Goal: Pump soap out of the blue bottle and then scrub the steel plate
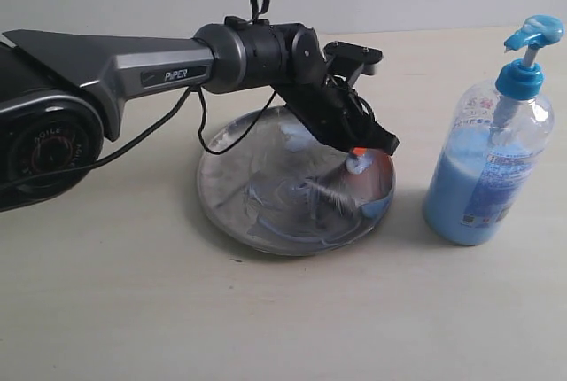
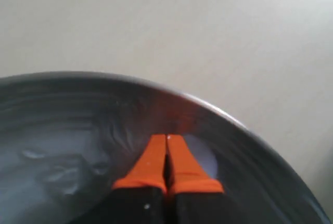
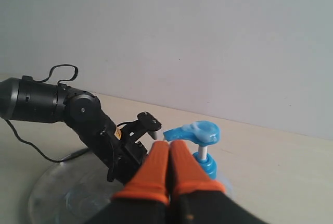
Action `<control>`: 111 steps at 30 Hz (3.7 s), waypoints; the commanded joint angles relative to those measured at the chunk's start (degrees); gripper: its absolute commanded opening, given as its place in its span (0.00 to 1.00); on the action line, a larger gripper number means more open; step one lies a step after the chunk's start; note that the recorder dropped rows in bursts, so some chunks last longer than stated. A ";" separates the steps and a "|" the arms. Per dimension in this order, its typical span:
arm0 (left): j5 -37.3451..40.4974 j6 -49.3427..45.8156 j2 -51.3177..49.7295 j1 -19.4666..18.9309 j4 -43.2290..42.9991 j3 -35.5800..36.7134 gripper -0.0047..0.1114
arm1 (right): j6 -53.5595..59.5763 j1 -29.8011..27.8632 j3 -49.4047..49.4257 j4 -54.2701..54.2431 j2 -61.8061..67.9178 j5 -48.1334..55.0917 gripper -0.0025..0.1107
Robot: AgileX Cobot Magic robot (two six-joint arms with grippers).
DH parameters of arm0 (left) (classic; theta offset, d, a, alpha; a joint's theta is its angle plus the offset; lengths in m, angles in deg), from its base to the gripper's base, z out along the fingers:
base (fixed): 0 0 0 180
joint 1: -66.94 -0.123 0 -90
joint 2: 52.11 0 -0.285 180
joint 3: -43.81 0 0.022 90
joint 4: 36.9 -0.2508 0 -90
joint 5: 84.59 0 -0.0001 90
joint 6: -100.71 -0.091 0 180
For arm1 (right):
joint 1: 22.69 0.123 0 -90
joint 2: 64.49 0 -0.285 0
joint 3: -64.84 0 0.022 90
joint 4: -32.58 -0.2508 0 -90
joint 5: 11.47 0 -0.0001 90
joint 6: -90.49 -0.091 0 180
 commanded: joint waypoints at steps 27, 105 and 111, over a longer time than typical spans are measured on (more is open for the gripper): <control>9.96 0.11 2.16 0.05 3.25 0.39 0.04 | -0.21 0.09 0.42 0.00 -0.41 -0.33 0.02; 6.31 -0.14 0.55 -0.02 -4.13 0.39 0.04 | -0.21 0.09 0.42 -0.96 -0.41 -0.22 0.02; 11.19 -0.14 0.55 -0.02 -4.94 0.39 0.04 | -0.21 0.09 0.42 -0.96 -0.41 -0.33 0.02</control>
